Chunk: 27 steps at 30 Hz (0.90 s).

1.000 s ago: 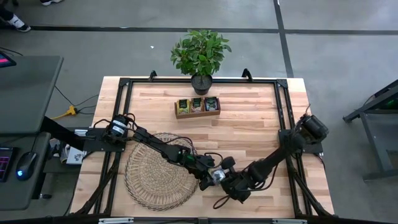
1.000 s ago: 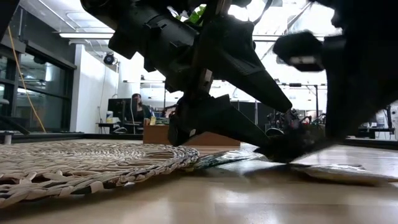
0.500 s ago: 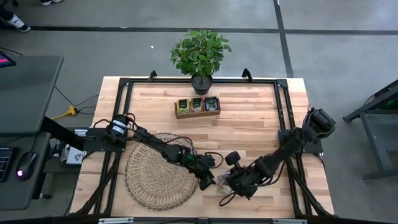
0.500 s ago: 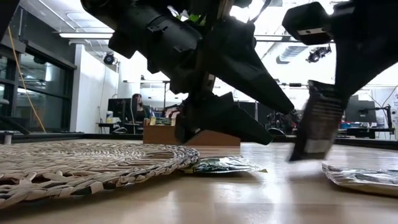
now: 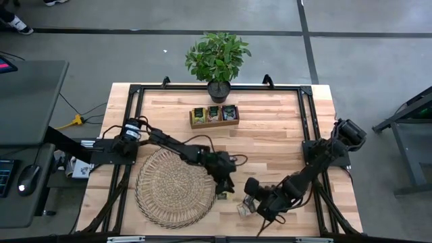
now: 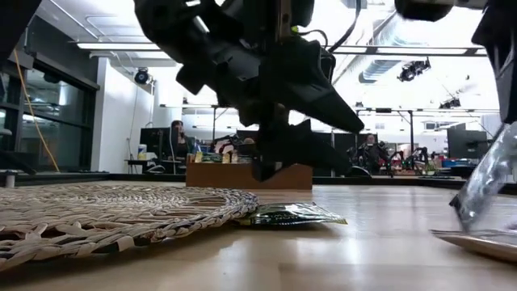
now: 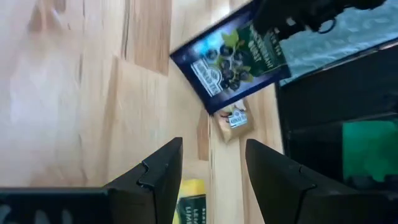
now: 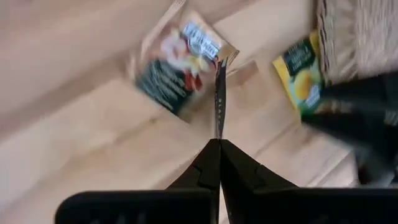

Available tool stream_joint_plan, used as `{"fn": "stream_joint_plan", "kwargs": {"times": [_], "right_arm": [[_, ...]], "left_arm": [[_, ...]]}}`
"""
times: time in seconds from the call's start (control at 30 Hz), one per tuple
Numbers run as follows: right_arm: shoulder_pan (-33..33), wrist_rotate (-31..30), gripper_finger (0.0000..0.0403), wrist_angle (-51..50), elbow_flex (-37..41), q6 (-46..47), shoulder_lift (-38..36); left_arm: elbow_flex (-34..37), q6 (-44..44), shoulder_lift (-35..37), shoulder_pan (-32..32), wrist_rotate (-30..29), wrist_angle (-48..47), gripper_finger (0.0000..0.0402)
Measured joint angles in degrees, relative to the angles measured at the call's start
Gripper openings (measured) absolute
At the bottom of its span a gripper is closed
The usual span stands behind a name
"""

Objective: Pick & Place Tea
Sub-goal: Put the blue tea bag into the right section of the wooden organizer

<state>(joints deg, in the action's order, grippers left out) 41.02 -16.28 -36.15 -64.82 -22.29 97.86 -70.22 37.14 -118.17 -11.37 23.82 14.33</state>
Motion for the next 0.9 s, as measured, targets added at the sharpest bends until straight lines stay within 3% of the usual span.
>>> {"fn": "stream_joint_plan", "kwargs": {"times": [0.23,0.5,0.67,0.9], "right_arm": [[1.5,-6.7,0.0,-0.5,0.0,-21.0,0.0],[-0.6,-13.7,0.0,1.1,0.0,-36.3,0.0],[-1.7,-13.3,0.0,3.3,0.0,-39.5,0.0],[-1.4,-15.3,0.0,4.8,-0.1,-40.1,0.0]], "left_arm": [[0.0,-1.4,0.0,4.3,8.6,8.1,0.0175],[-0.9,0.5,0.0,7.0,14.3,13.8,0.0175],[-4.6,-0.7,0.0,6.9,17.7,10.5,0.0175],[-8.8,-9.7,0.0,6.9,14.8,-1.5,0.0175]]}}
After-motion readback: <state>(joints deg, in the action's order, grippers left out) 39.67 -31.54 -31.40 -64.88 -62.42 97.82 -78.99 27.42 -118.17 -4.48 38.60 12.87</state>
